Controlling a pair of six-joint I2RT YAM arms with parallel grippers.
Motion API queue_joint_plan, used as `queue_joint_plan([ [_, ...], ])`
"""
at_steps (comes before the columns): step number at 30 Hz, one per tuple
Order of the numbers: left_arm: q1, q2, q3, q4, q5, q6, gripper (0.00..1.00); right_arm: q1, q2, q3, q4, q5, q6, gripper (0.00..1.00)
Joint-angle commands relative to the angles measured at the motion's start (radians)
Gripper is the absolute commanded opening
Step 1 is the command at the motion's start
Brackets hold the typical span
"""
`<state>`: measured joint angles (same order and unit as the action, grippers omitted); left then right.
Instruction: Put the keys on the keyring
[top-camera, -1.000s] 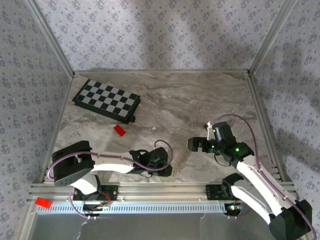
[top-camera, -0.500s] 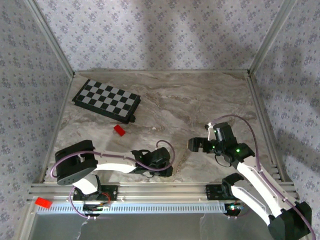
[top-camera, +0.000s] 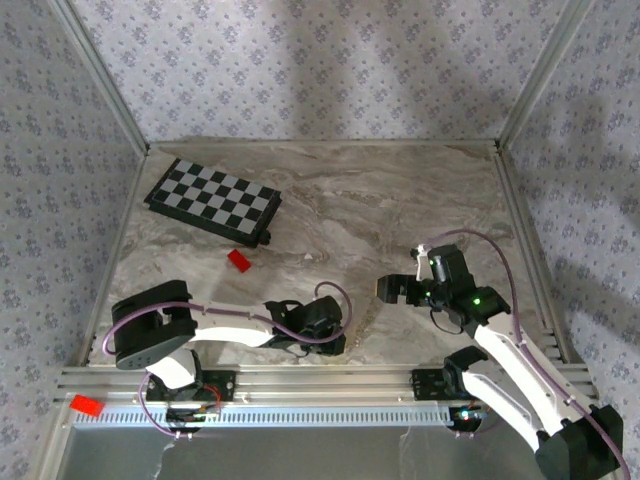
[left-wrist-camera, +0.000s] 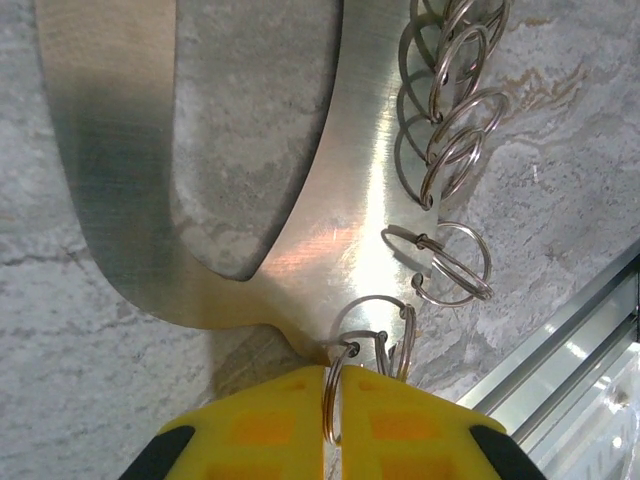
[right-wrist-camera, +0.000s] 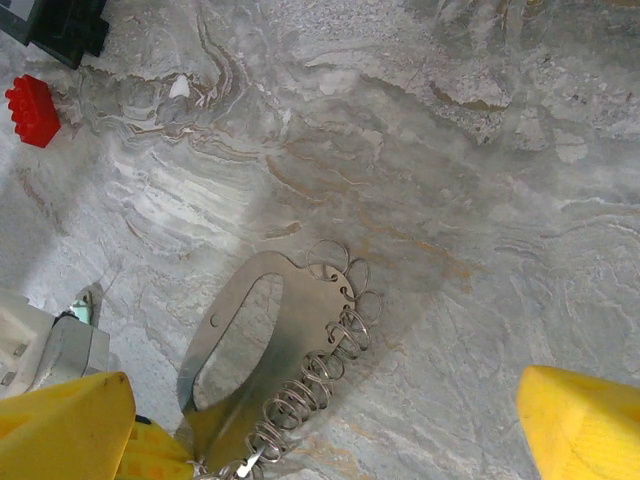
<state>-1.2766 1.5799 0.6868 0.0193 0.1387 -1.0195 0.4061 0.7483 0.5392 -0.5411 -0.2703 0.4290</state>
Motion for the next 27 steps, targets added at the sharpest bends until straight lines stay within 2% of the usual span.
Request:
queue_joint_plan([
  [1,-0.006,-0.023,0.028,-0.045,-0.014,0.008,0.09,-0.007,-0.017,-0.004,0.007,-0.003,-0.014,1.00],
  [7,-0.006,-0.078,0.063,-0.163,-0.064,0.061,0.00,-0.009,-0.021,0.001,0.015,0.008,-0.016,1.00],
  [14,-0.006,-0.134,0.128,-0.308,-0.130,0.140,0.00,-0.004,-0.044,0.011,0.045,-0.018,-0.010,1.00],
  [20,0.008,-0.191,0.220,-0.470,-0.207,0.282,0.00,0.013,-0.139,0.022,0.075,-0.051,-0.007,1.00],
  [27,0.030,-0.276,0.301,-0.575,-0.270,0.468,0.00,0.043,-0.255,0.037,0.112,-0.083,-0.028,0.99],
])
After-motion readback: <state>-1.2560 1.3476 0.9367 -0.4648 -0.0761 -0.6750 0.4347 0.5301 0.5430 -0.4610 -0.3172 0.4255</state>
